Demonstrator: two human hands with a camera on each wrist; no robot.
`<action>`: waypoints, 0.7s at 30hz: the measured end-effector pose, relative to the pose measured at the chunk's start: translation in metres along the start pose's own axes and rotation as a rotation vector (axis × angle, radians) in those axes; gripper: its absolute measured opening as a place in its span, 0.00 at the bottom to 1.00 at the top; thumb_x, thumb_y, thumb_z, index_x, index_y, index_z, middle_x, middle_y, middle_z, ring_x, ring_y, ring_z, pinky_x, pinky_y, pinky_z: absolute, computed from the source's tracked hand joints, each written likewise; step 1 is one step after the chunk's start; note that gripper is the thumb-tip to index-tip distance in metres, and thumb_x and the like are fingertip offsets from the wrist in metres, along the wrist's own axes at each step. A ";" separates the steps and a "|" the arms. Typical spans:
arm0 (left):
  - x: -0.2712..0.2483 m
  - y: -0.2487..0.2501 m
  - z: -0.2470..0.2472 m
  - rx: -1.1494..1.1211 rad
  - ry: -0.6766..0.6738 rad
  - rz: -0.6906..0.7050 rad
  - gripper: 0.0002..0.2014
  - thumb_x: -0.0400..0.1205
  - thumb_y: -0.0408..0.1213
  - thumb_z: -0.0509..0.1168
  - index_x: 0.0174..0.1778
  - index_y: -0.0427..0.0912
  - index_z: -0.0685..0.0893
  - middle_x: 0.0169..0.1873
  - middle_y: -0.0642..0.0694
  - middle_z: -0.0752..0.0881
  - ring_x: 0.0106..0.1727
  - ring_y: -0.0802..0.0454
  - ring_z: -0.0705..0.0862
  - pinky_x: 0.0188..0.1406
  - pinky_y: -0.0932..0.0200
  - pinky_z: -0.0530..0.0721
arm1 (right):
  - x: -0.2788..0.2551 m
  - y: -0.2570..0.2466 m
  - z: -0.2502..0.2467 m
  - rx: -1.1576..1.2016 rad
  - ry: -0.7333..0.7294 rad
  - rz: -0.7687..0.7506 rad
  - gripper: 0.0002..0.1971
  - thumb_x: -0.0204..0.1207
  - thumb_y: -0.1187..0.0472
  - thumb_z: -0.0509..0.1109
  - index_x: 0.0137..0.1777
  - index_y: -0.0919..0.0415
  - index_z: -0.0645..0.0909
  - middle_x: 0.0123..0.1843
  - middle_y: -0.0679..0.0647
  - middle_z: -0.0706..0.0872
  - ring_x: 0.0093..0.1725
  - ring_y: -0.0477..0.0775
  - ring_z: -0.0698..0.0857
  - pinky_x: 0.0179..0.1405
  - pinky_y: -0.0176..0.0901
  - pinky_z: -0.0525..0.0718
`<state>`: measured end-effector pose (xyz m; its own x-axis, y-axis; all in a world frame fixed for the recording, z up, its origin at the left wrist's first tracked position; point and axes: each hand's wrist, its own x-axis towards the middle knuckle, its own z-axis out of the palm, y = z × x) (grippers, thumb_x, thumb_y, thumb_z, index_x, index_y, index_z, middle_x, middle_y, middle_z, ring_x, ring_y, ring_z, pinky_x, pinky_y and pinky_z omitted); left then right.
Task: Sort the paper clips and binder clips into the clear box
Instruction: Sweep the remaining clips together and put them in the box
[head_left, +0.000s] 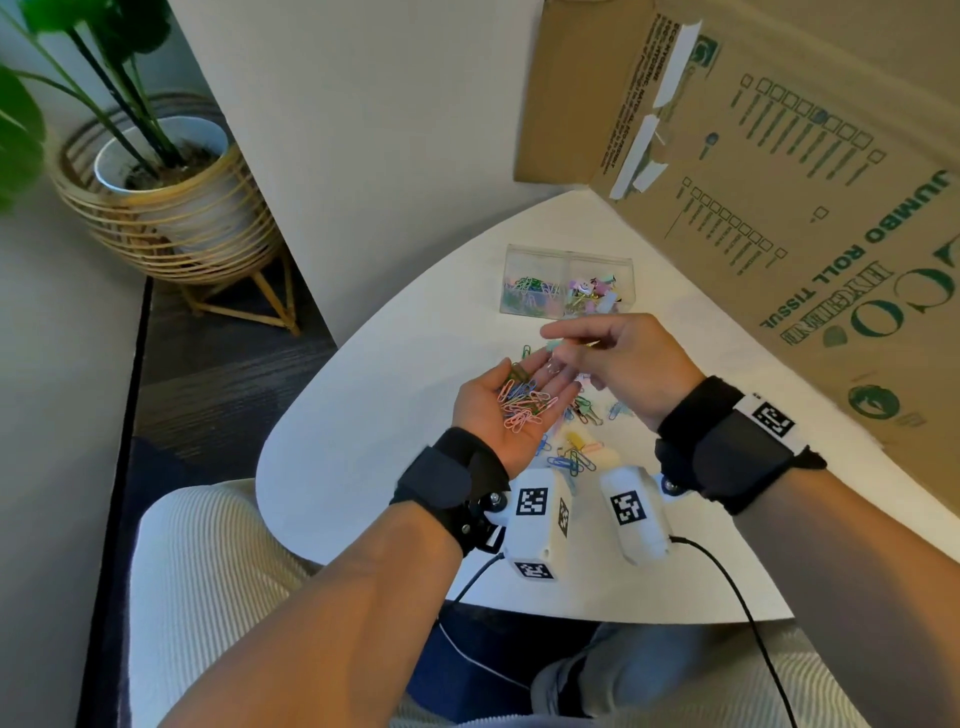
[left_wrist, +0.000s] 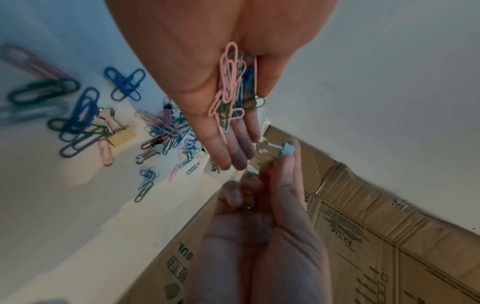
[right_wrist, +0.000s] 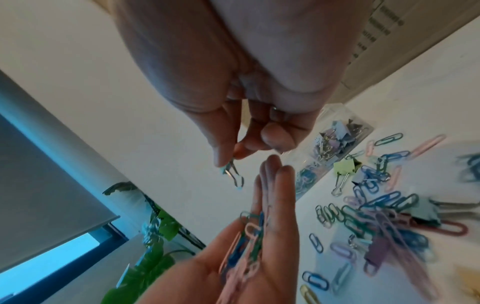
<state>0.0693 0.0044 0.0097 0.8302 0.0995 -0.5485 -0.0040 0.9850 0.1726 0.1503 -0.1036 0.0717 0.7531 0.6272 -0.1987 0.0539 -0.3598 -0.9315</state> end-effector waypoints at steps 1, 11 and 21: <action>0.000 0.000 0.000 0.011 0.000 -0.005 0.21 0.89 0.41 0.48 0.55 0.27 0.80 0.48 0.30 0.87 0.55 0.34 0.84 0.56 0.39 0.82 | 0.004 0.002 -0.004 0.000 0.038 -0.008 0.11 0.79 0.70 0.69 0.54 0.56 0.89 0.39 0.48 0.89 0.31 0.40 0.83 0.31 0.28 0.78; 0.005 0.002 -0.009 0.000 0.007 -0.030 0.22 0.89 0.41 0.47 0.56 0.26 0.81 0.50 0.30 0.87 0.71 0.35 0.76 0.59 0.42 0.78 | 0.080 0.020 -0.055 0.185 0.420 0.150 0.10 0.77 0.76 0.68 0.45 0.61 0.86 0.42 0.61 0.87 0.34 0.53 0.84 0.54 0.48 0.89; 0.007 0.005 -0.009 -0.045 0.016 0.010 0.23 0.90 0.41 0.45 0.60 0.25 0.78 0.60 0.31 0.82 0.69 0.33 0.77 0.58 0.40 0.78 | 0.037 0.002 -0.021 -0.501 0.045 -0.087 0.08 0.78 0.60 0.71 0.55 0.49 0.87 0.49 0.46 0.87 0.46 0.41 0.83 0.51 0.38 0.81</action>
<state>0.0698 0.0117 -0.0007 0.8211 0.1110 -0.5599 -0.0375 0.9893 0.1411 0.1922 -0.0959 0.0694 0.7588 0.6431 -0.1031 0.4170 -0.6013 -0.6816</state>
